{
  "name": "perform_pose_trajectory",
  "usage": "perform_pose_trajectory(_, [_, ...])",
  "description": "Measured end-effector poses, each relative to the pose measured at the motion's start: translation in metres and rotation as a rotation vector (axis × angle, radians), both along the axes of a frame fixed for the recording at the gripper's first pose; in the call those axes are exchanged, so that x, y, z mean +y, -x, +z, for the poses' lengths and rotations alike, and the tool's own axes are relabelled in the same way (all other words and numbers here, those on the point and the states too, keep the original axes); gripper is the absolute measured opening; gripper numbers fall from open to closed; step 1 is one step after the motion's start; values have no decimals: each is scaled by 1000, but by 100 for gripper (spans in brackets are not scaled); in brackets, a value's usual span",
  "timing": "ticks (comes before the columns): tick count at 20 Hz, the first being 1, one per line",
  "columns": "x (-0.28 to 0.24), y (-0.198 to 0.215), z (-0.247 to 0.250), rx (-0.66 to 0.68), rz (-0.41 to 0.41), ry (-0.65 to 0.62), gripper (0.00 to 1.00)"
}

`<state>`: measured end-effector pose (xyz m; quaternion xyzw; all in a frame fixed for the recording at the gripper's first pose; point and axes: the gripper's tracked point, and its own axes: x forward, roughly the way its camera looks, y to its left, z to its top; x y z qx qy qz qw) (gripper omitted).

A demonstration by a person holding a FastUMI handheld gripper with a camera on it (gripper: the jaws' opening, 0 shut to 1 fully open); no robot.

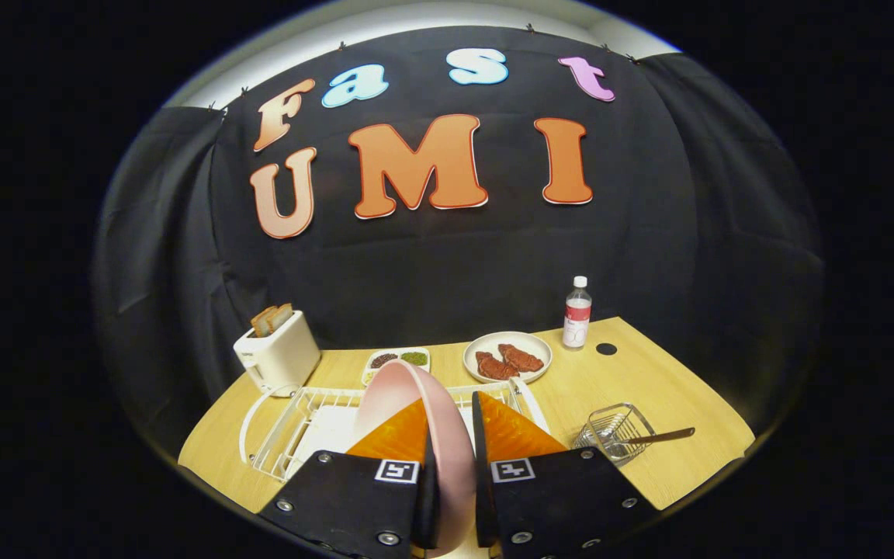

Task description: Take the plate from the dish rack, then take the spoon from the basket and place it into the plate.

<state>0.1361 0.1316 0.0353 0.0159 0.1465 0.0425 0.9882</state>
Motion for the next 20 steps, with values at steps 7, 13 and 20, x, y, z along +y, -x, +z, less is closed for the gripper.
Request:
perform_pose_trajectory(7, [4,54,-25,20,44,-74,19])
perform_pose_trajectory(13, [12,90,-79,93,49,-171,19])
perform_pose_trajectory(20, [9,119,-137,186,1,-314,19])
